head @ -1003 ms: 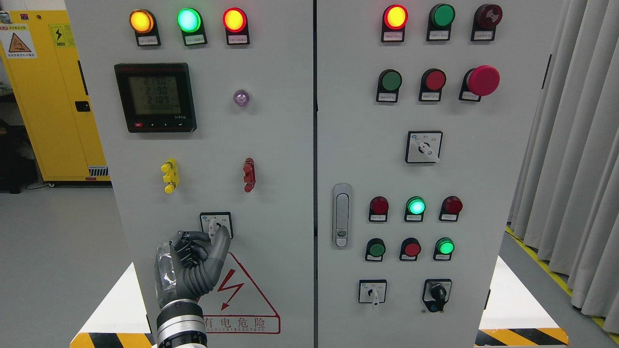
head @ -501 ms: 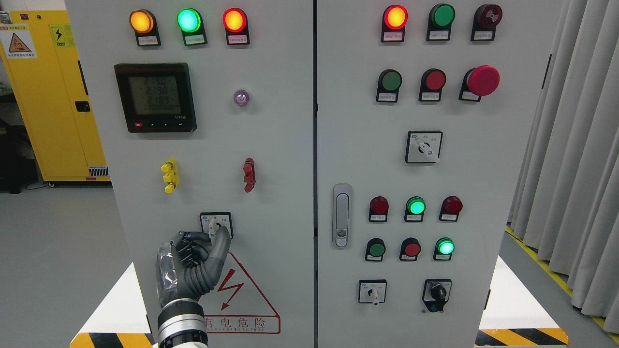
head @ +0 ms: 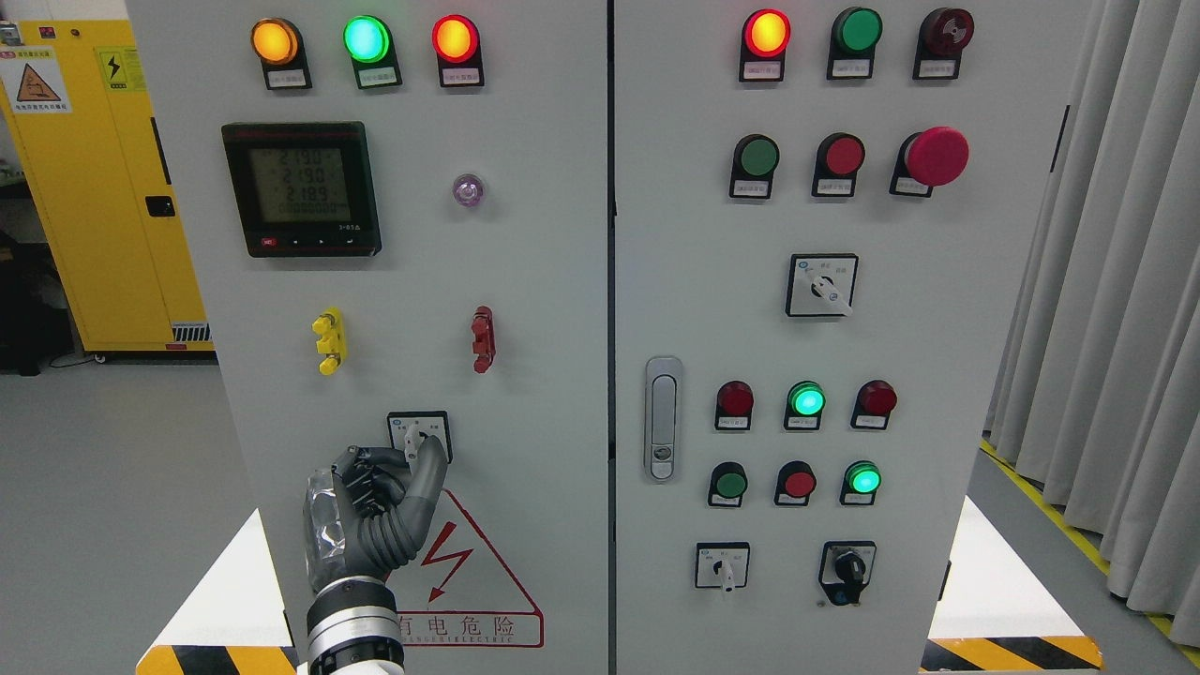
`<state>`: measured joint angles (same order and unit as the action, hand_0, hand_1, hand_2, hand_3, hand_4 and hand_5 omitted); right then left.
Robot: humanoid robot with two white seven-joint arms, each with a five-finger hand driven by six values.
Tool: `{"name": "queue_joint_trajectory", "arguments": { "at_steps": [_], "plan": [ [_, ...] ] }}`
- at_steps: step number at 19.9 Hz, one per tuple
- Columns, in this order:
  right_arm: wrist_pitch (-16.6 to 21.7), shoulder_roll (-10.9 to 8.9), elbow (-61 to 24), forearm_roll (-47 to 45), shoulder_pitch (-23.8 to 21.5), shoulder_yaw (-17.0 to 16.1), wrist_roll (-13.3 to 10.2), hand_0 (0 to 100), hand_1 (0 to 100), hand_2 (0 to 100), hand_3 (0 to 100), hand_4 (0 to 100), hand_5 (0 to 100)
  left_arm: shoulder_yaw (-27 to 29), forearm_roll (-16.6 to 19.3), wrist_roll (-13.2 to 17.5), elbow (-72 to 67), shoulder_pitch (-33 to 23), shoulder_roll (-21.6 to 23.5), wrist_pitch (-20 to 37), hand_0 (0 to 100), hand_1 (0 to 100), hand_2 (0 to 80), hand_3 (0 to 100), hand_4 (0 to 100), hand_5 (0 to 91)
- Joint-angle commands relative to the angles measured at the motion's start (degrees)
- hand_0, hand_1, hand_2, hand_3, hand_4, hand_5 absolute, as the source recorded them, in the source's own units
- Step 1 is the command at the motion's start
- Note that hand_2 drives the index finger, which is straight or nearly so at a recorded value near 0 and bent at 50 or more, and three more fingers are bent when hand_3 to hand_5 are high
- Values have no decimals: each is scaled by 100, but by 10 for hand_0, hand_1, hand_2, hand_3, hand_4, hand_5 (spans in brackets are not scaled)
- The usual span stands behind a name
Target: Turn on light switch 1
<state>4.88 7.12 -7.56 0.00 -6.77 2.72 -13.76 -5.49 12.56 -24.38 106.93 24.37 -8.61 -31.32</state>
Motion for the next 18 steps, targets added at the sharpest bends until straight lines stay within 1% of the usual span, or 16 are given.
{"name": "queue_joint_trajectory", "arguments": {
  "at_steps": [1,3,5,8,18],
  "plan": [
    [-4,0,0,-167,0,0,5,0,500,40,0,0,0,-4,1,3,-14,6,-1,3,258,657,623,946,981,905],
    [-4,0,0,-167,0,0,5,0,500,40,0,0,0,-4,1,3,-14,6,-1,3,266,653,624,946,981,905],
    [-4,0,0,-167,0,0,-4,0,500,40,0,0,0,-4,1,3,-14,6,-1,3,306,651,624,947,982,905],
    [-4,0,0,-167,0,0,-4,0,500,40,0,0,0,-4,1,3,-23,15,-9,3,336,648,625,947,981,905],
    [-4,0,0,-167,0,0,5,0,500,40,0,0,0,-4,1,12,-67,6,-9,3,389,620,626,948,980,906]
  ]
}}
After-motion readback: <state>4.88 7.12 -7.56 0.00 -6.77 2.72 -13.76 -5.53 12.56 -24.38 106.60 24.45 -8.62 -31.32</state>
